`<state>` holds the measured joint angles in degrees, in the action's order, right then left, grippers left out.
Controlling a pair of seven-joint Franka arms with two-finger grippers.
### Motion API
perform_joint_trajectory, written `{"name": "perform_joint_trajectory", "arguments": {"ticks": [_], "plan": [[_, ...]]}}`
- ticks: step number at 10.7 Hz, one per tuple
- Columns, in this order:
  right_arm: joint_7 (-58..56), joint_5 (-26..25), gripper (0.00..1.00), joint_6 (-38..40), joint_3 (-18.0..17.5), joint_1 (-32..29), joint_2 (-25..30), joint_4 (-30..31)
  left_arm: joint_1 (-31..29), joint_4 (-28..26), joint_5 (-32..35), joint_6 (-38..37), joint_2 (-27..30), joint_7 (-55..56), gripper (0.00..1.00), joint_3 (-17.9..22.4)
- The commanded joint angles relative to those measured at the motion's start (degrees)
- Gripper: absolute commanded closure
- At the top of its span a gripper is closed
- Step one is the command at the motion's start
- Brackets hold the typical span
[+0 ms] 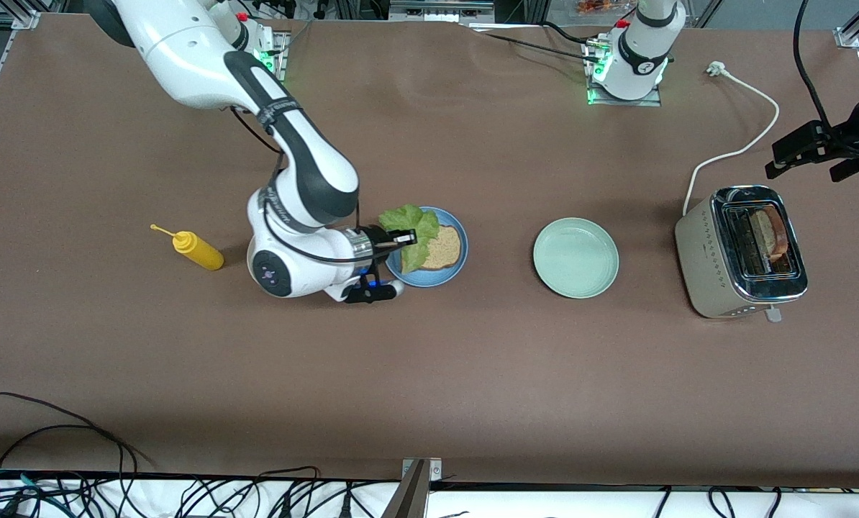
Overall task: Make sandwich in blue plate with both arms
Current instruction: 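Carry the lettuce leaf over the bread on the blue plate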
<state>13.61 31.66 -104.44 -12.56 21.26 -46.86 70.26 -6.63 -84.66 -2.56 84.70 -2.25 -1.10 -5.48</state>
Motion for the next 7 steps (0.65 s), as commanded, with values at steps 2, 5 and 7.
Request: {"name": "perform_joint_trajectory", "arguments": {"ticks": [2,5,7], "plan": [[1.16,0.86,1.0,-5.67,0.52,3.08,-3.23,-0.13,-0.58,-0.24,1.24,-0.41,0.15,-0.57,0.0,-1.29],[1.25,-2.11,1.0,-8.5,0.96,6.94,-4.73,0.14,-0.58,-0.24,1.24,-0.41,0.14,-0.48,0.0,-1.38],[0.29,-9.56,0.81,-8.41,1.4,6.96,-4.91,0.84,-0.49,-0.24,1.24,-0.41,0.23,0.04,0.0,-1.9]]}}
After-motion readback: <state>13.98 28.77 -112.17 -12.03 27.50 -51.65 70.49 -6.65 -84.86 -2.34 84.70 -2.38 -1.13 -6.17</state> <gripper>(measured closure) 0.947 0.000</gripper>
